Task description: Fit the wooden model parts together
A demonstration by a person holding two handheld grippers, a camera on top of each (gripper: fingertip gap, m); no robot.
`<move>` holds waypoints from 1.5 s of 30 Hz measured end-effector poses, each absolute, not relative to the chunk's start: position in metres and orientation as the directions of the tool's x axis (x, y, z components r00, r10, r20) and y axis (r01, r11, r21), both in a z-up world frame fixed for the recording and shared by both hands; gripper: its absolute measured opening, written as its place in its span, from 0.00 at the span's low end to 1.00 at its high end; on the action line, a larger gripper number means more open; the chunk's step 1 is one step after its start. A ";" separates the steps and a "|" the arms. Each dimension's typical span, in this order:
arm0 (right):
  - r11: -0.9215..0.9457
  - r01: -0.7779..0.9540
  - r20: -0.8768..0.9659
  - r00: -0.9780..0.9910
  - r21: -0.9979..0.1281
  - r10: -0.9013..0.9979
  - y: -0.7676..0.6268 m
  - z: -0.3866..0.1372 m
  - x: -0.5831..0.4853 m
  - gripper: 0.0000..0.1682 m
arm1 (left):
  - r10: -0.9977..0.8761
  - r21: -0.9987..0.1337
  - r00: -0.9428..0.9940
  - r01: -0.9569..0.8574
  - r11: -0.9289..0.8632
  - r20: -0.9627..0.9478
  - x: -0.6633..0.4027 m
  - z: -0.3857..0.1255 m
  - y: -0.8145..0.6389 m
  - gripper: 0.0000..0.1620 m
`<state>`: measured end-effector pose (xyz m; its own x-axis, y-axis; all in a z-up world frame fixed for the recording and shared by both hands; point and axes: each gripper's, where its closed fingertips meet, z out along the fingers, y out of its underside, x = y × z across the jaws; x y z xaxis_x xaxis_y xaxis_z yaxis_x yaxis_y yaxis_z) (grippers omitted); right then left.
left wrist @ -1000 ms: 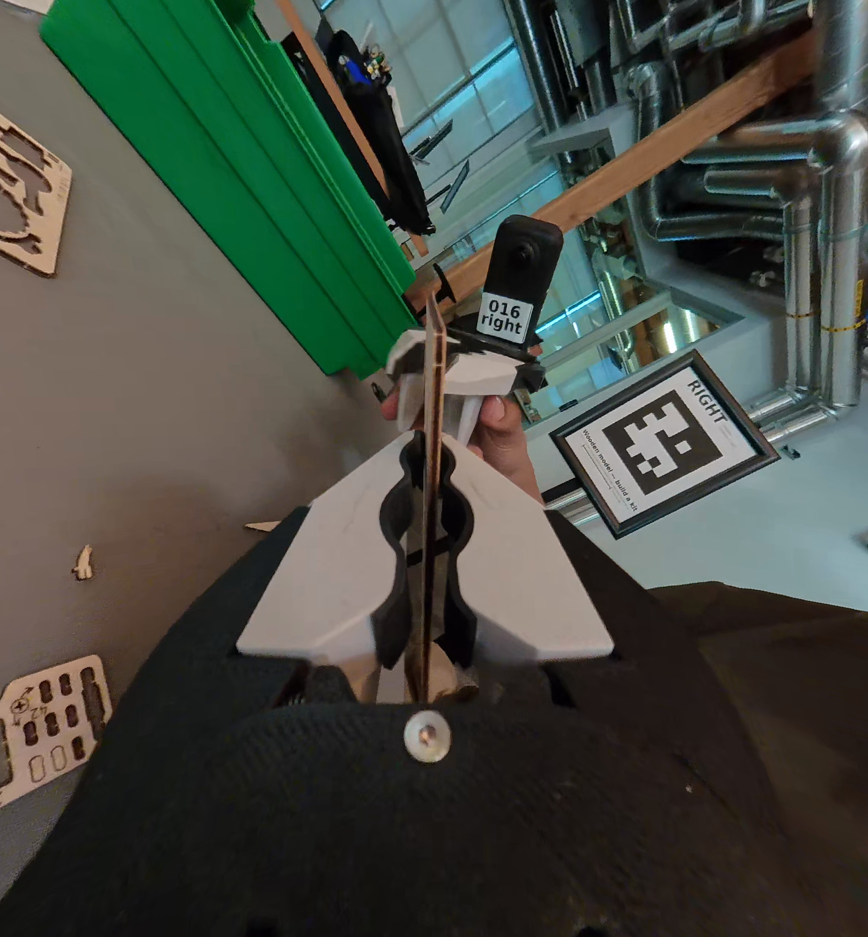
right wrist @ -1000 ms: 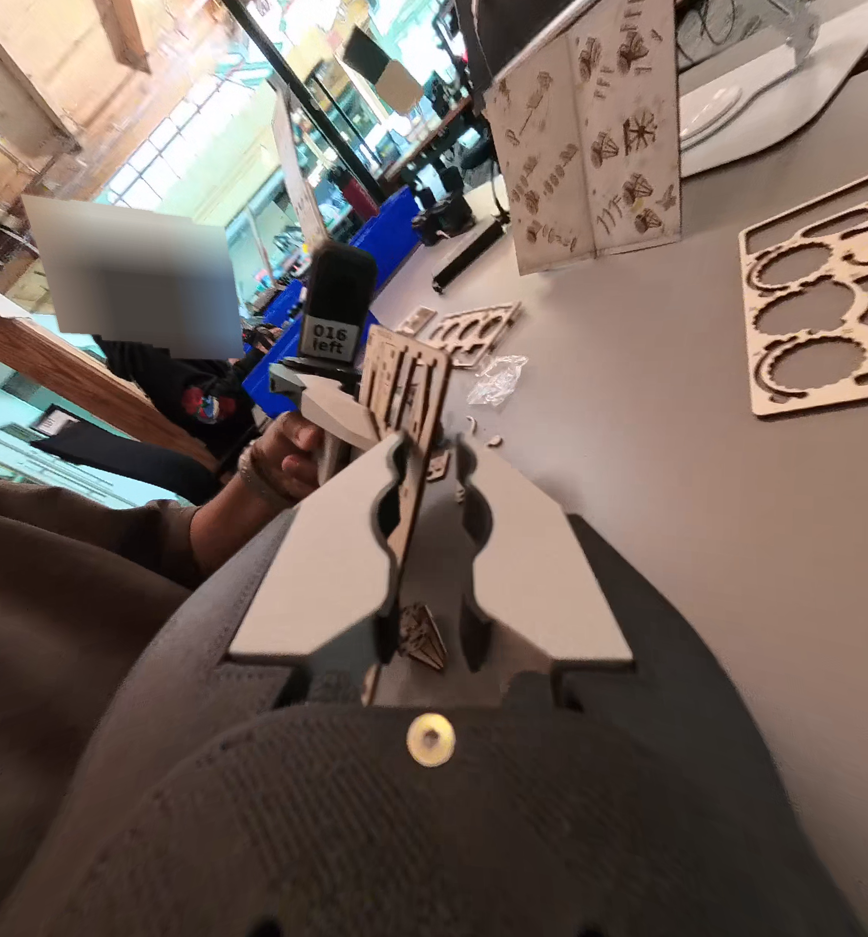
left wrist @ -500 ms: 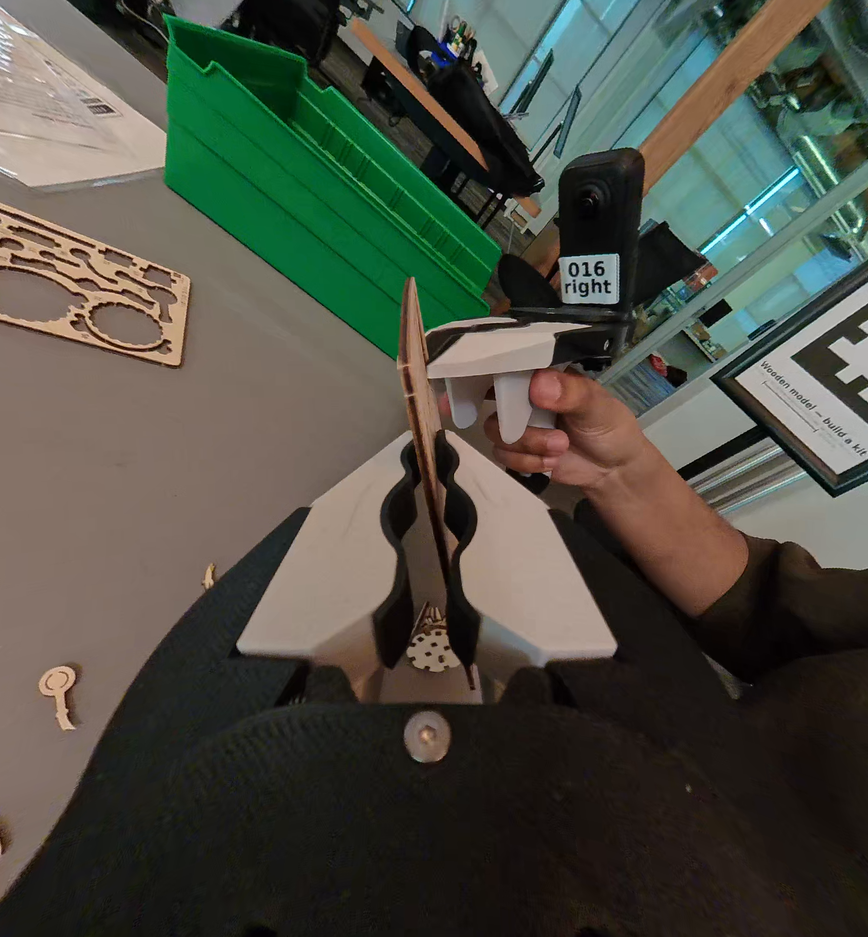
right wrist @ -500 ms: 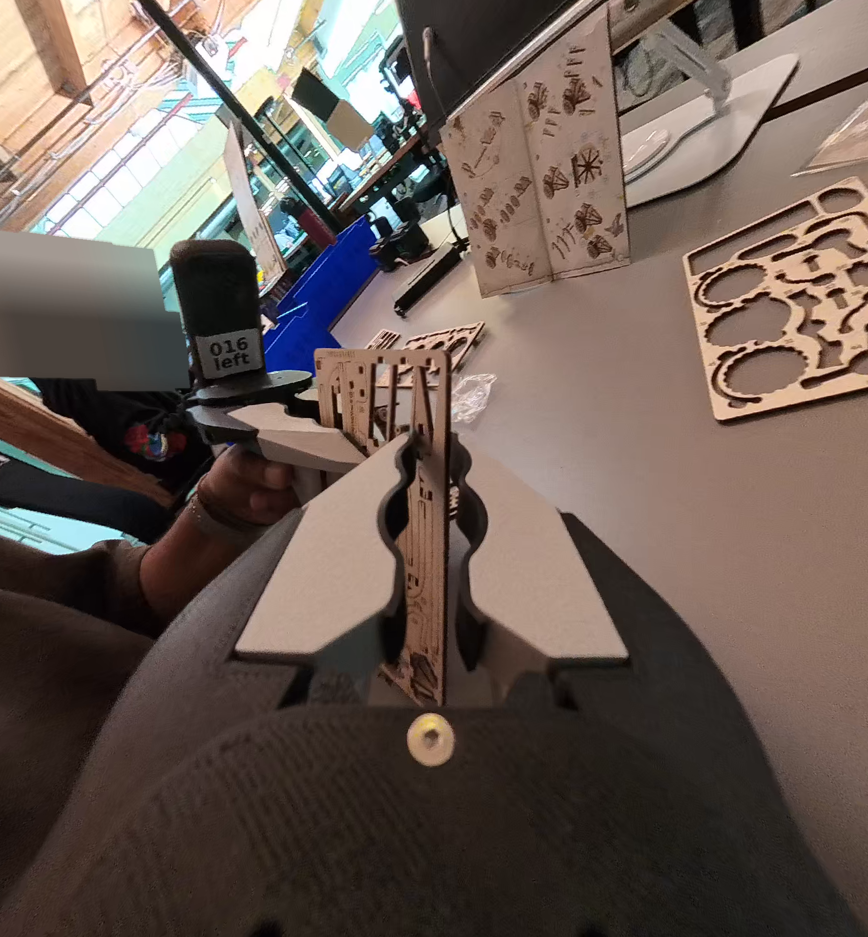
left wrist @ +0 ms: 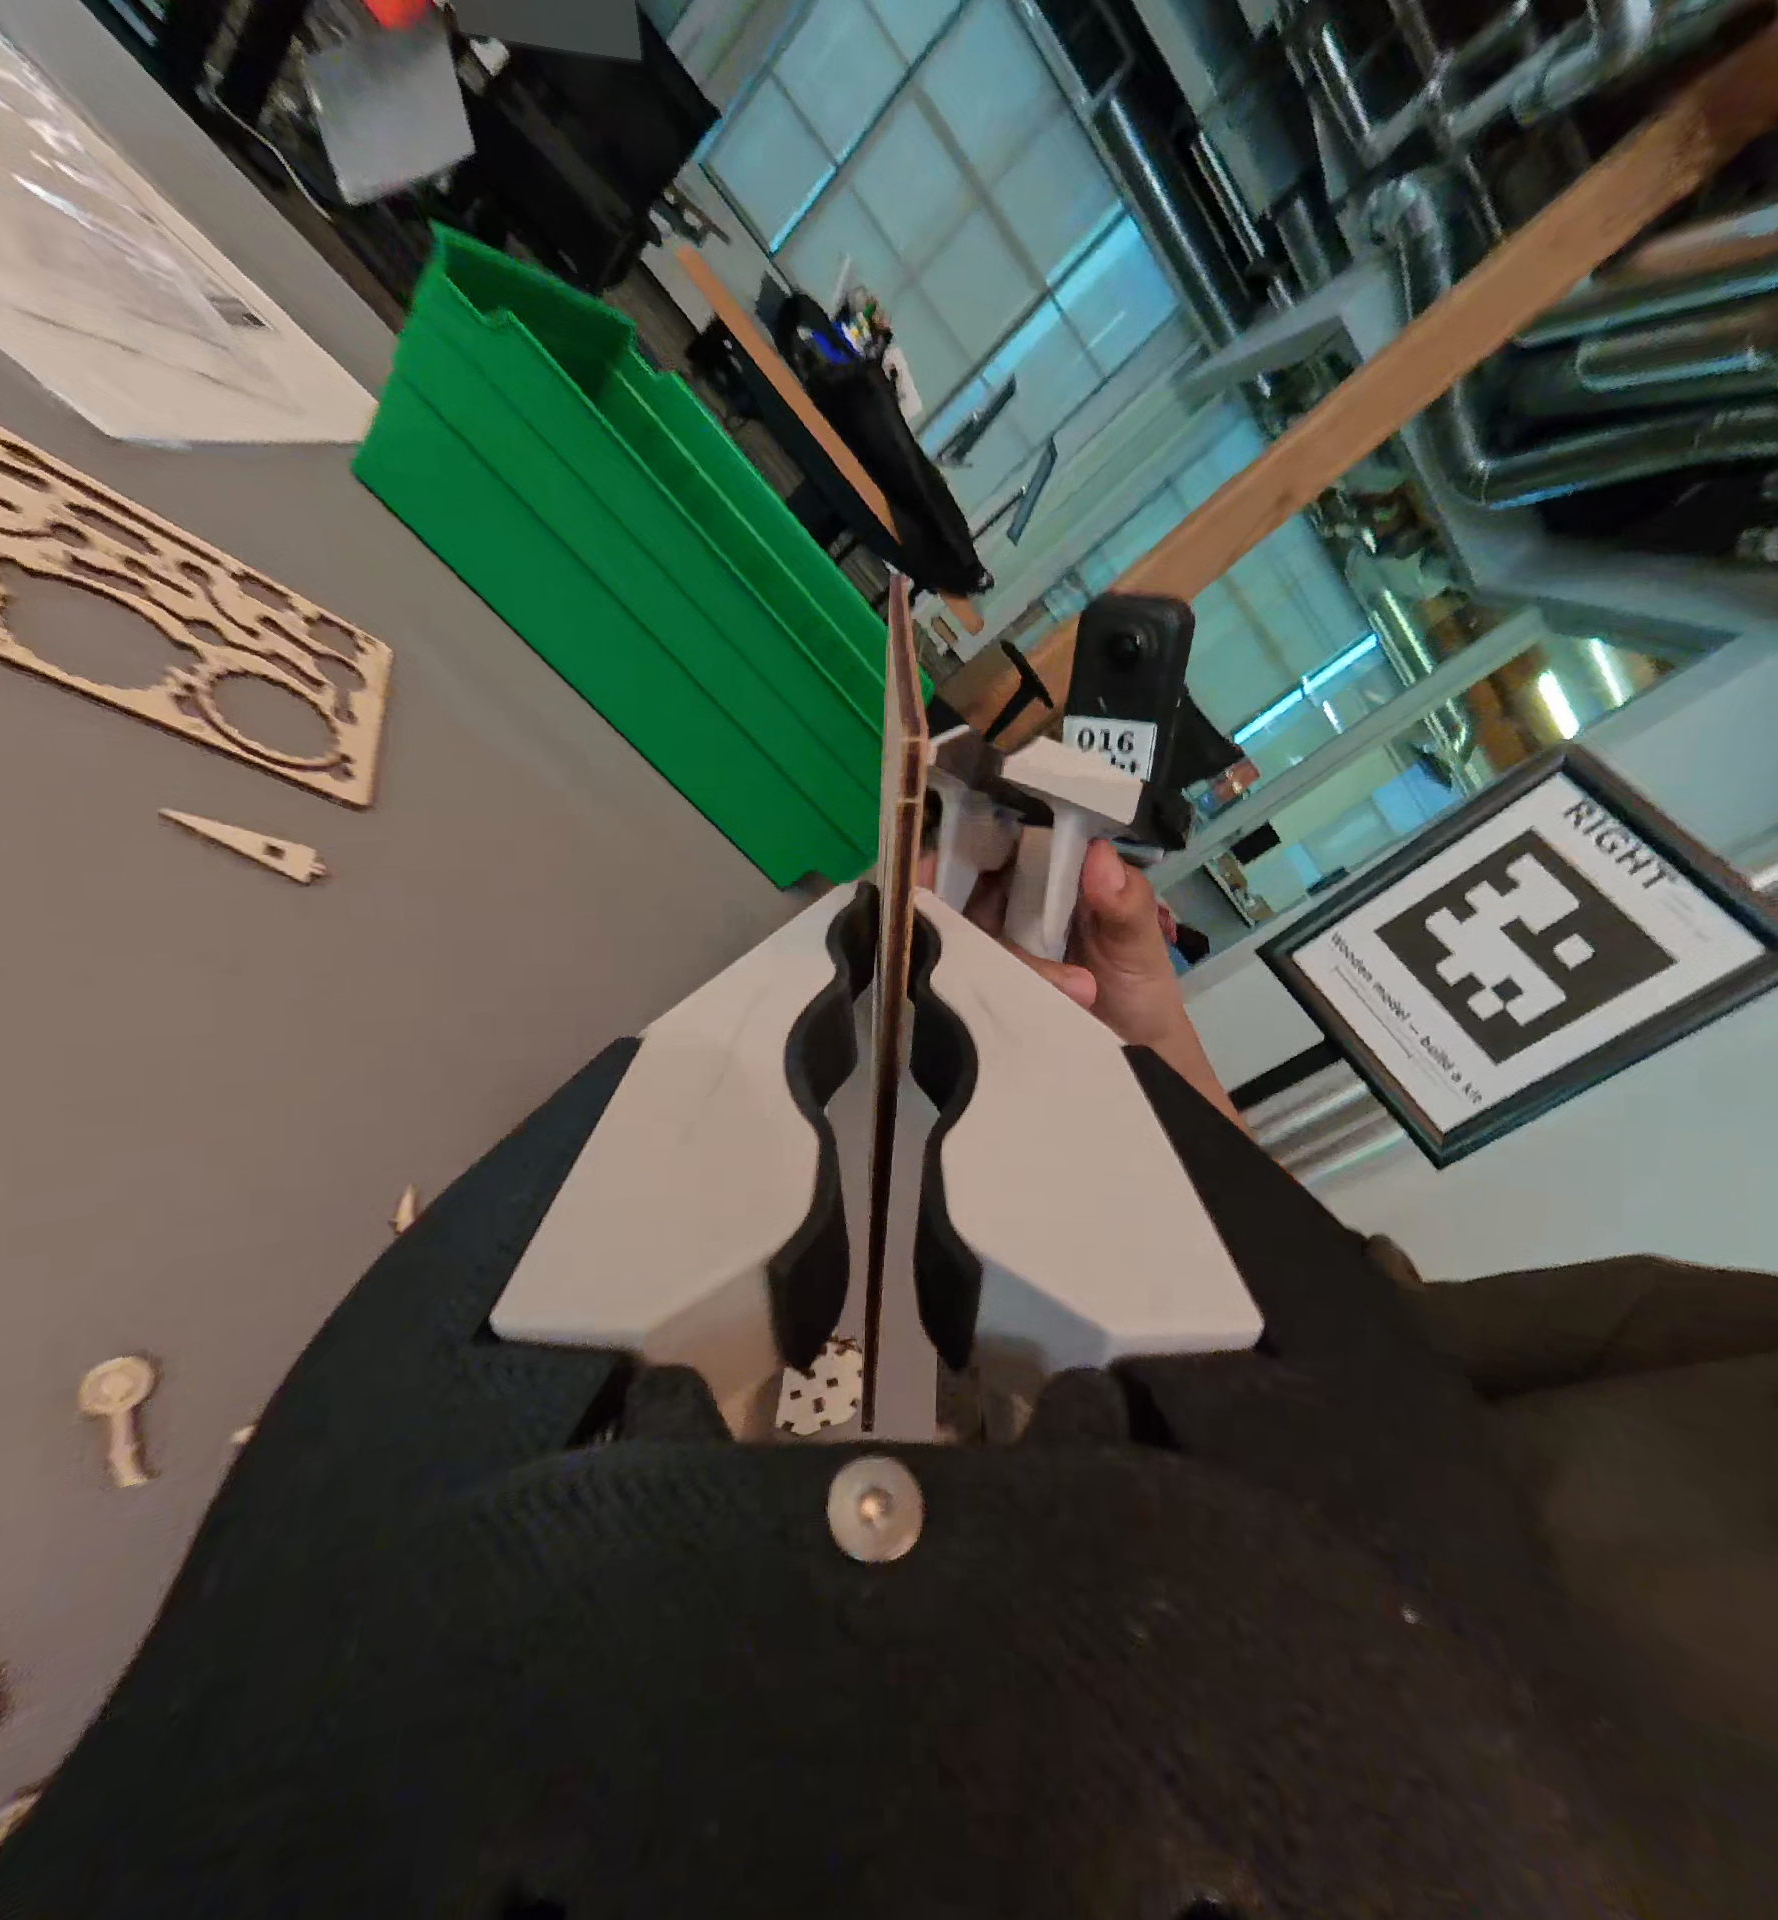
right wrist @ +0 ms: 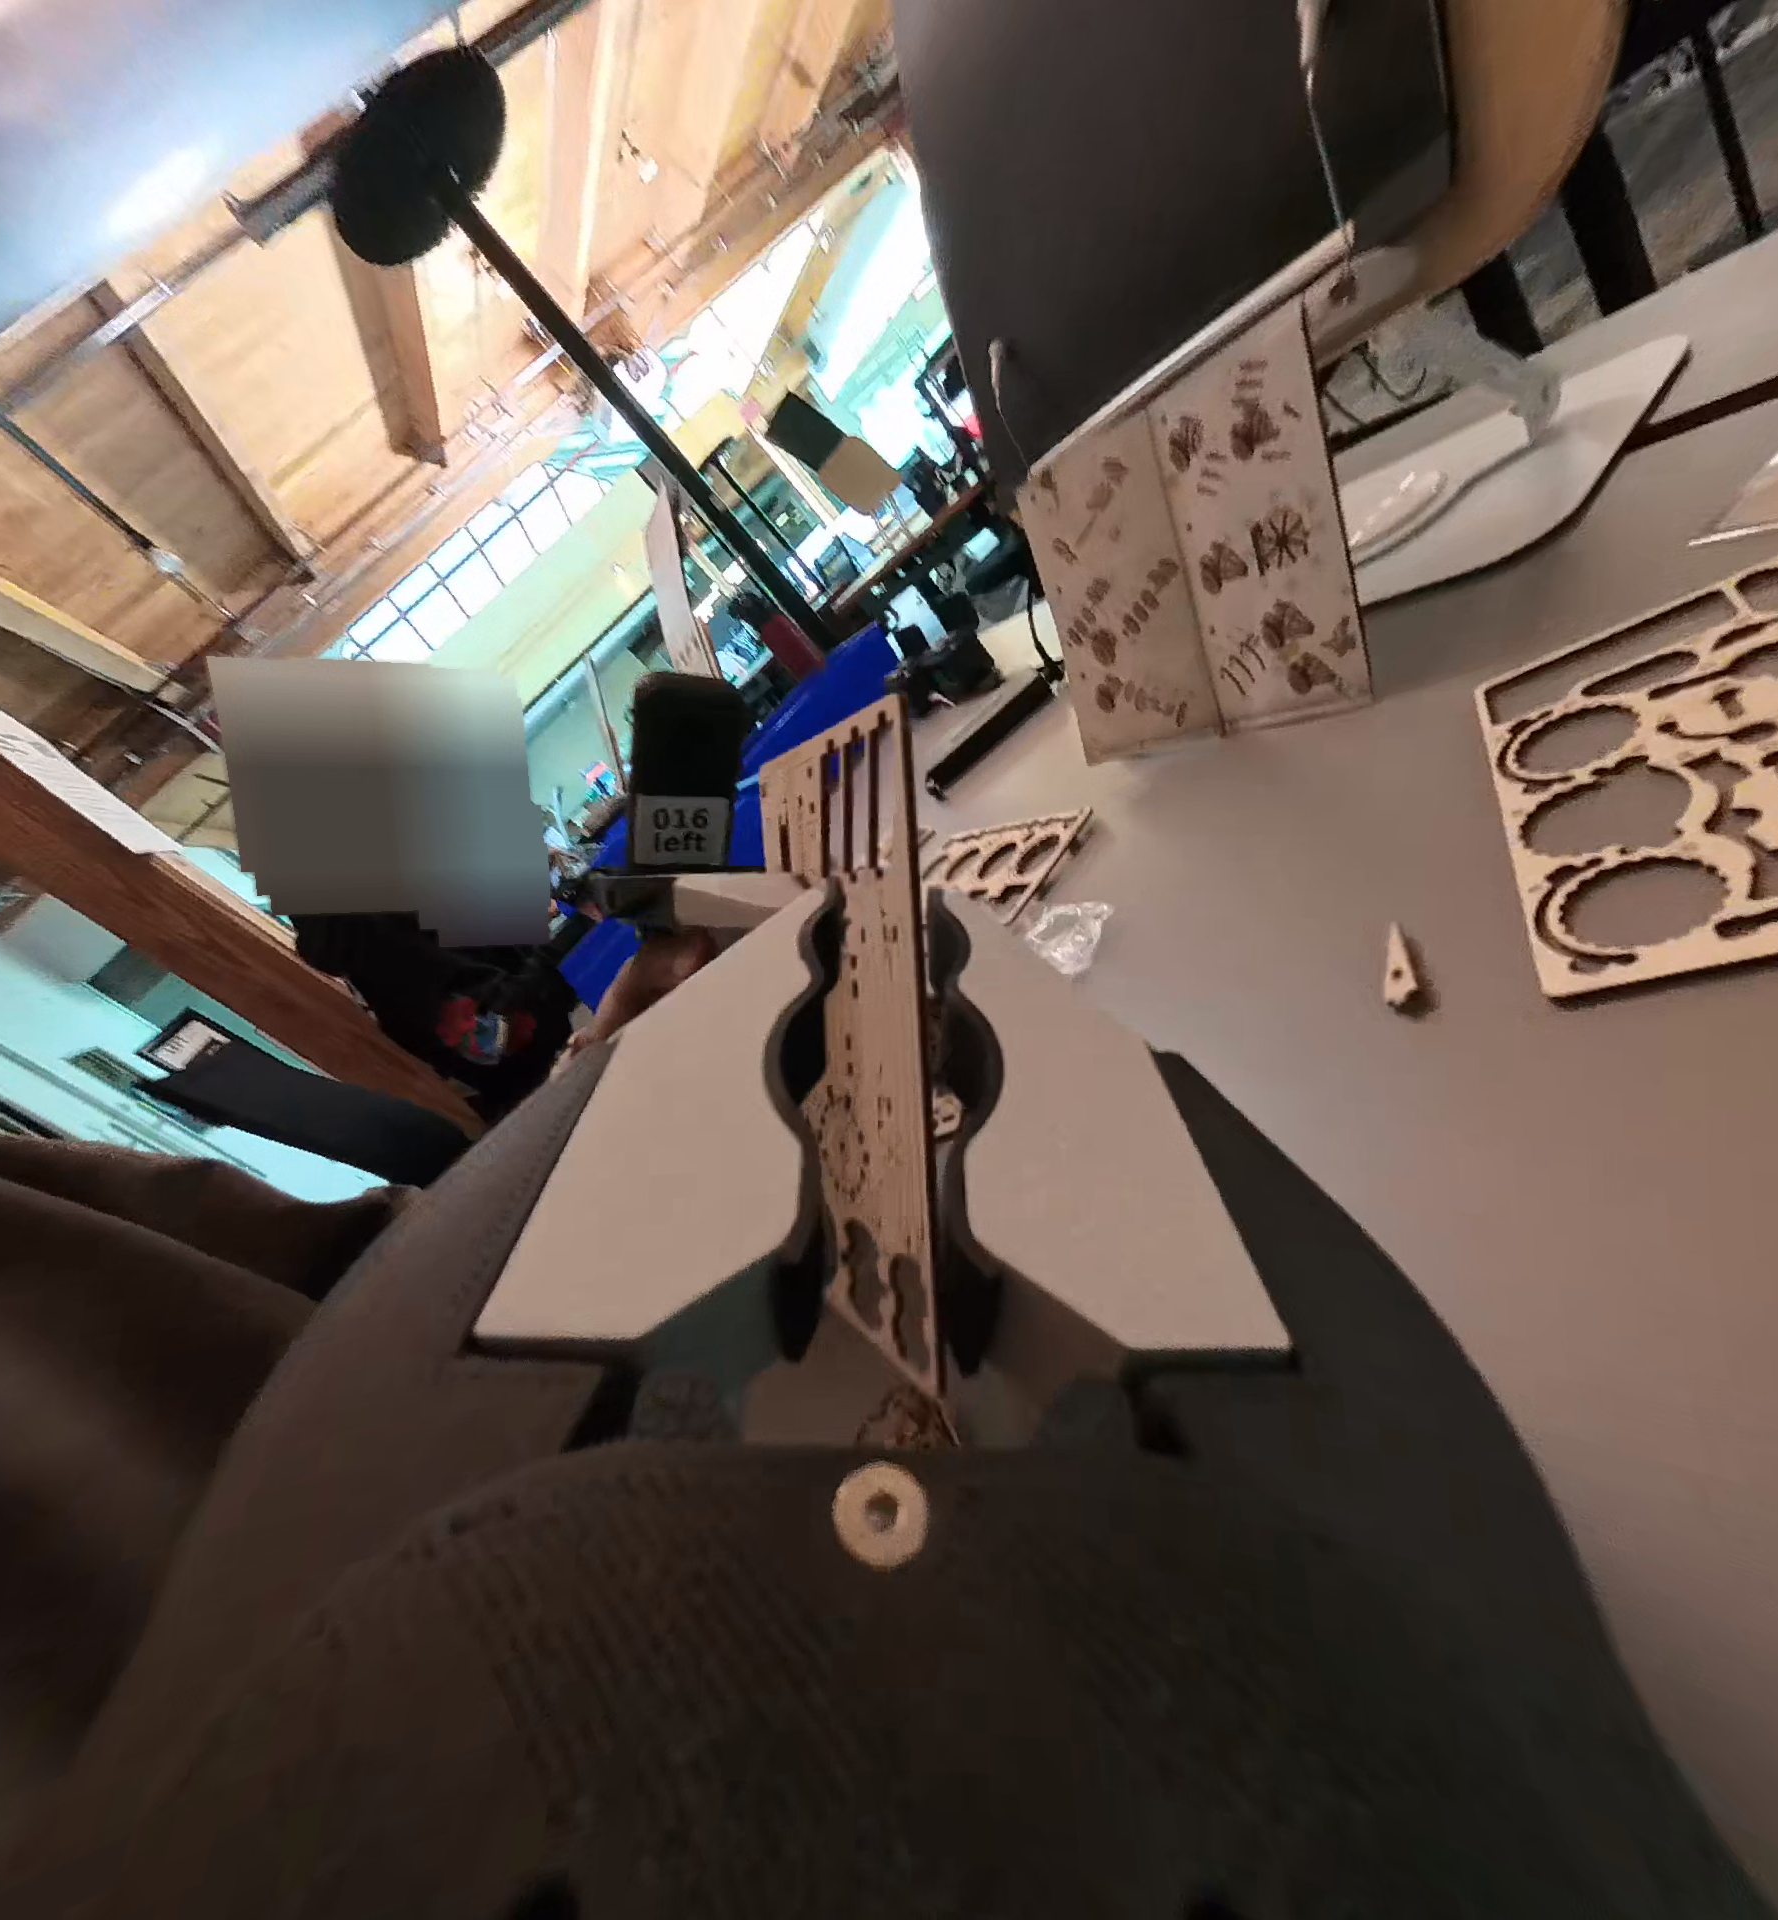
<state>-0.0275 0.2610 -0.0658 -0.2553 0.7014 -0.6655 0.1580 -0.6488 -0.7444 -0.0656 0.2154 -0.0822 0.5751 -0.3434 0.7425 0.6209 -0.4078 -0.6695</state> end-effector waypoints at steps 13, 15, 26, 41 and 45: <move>-0.543 0.401 -0.673 -0.382 -0.738 0.633 0.180 -0.093 -0.051 0.05 | -0.358 -0.504 0.389 0.799 -0.328 0.849 -0.100 -0.063 0.211 0.00; -0.588 0.359 -0.689 -0.366 -0.725 0.626 0.192 -0.089 -0.051 0.01 | -0.326 -0.508 0.411 0.802 -0.314 0.851 -0.105 -0.064 0.213 0.21; -0.734 0.236 -0.756 -0.006 -0.637 0.655 0.298 -0.114 -0.087 0.00 | -0.064 -0.764 0.764 0.632 -0.133 0.642 -0.155 -0.065 0.171 0.39; -0.622 0.491 -0.652 0.136 -0.610 0.746 0.275 -0.171 -0.143 0.41 | 0.096 -0.825 0.826 0.562 -0.069 0.555 -0.153 -0.059 0.075 0.38; -0.380 0.548 -0.370 0.135 -0.745 0.919 0.282 -0.169 -0.090 0.42 | 0.115 -0.842 0.842 0.535 -0.060 0.527 -0.153 -0.055 0.065 0.37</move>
<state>-0.0899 0.2816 -0.1693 0.1348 0.9194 -0.3695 0.5477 -0.3799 -0.7455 -0.1532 0.0654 -0.0548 0.8421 0.1151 0.5269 0.5354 -0.0605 -0.8424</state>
